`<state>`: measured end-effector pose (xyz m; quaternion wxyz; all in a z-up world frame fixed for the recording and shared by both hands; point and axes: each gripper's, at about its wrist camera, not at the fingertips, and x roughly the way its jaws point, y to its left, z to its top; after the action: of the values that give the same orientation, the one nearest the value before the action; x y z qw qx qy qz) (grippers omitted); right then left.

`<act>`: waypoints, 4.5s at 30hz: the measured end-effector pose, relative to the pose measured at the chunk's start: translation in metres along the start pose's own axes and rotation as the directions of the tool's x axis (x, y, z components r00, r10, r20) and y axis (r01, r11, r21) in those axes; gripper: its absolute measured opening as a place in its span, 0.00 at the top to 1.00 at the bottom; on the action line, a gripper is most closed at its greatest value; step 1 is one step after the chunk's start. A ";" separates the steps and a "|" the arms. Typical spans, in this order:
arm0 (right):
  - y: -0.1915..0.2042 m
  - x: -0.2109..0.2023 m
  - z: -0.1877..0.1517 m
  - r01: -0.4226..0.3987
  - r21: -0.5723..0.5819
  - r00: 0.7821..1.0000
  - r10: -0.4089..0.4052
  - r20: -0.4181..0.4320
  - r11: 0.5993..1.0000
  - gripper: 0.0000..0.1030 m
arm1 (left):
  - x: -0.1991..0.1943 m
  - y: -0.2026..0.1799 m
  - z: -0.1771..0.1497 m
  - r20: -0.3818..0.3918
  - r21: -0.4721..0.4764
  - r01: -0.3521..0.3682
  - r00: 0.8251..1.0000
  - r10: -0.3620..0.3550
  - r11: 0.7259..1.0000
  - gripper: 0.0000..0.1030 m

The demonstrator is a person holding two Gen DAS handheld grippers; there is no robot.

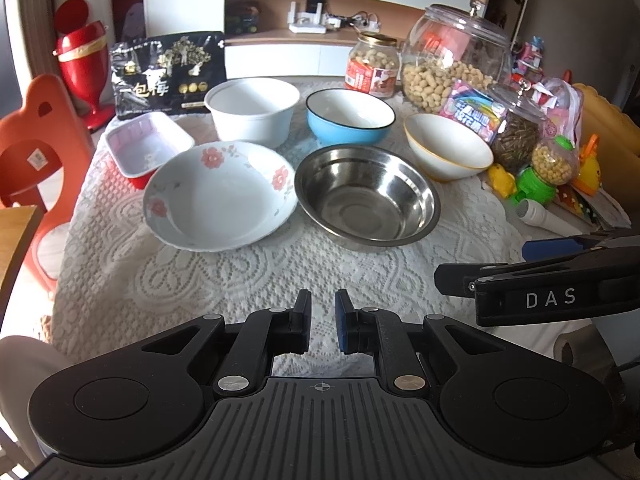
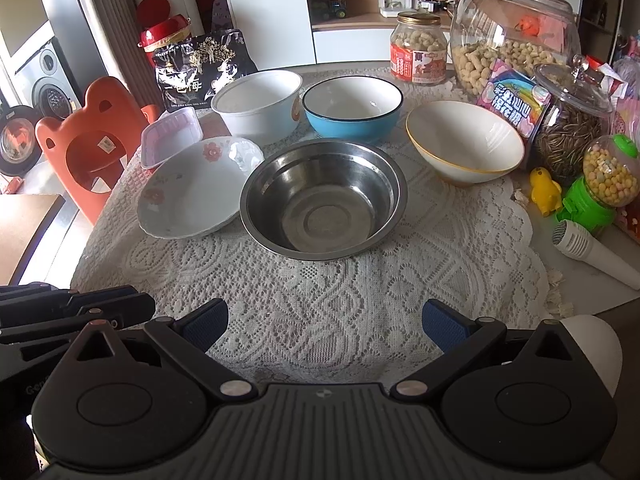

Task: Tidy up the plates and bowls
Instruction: 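Reach the right tool to the stainless steel bowl rim and grasp it, then lift the steel bowl with the right tool onto the floral plate, release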

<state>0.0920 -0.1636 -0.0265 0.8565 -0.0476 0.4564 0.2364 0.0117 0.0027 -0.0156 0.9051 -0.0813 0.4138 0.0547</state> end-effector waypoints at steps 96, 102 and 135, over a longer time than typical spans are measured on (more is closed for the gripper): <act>0.100 0.189 0.125 -0.070 -0.090 0.998 0.069 -0.006 0.994 0.50 | 0.130 0.177 0.089 0.065 -0.336 -0.069 0.993 0.096 0.939 0.82; 0.114 0.184 0.122 -0.040 -0.184 0.997 0.051 0.058 0.982 0.47 | 0.133 0.195 0.085 0.053 -0.364 -0.099 0.990 0.127 0.926 0.74; 0.112 0.198 0.090 -0.175 -0.013 0.982 0.173 -0.075 0.985 0.42 | 0.143 0.215 0.078 0.045 -0.460 -0.067 0.994 0.099 0.885 0.70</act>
<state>0.2034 0.0338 -0.1187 0.8147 -0.0245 0.4877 0.3128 0.1272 0.2331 -0.0958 0.8705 -0.2727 0.3619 0.1920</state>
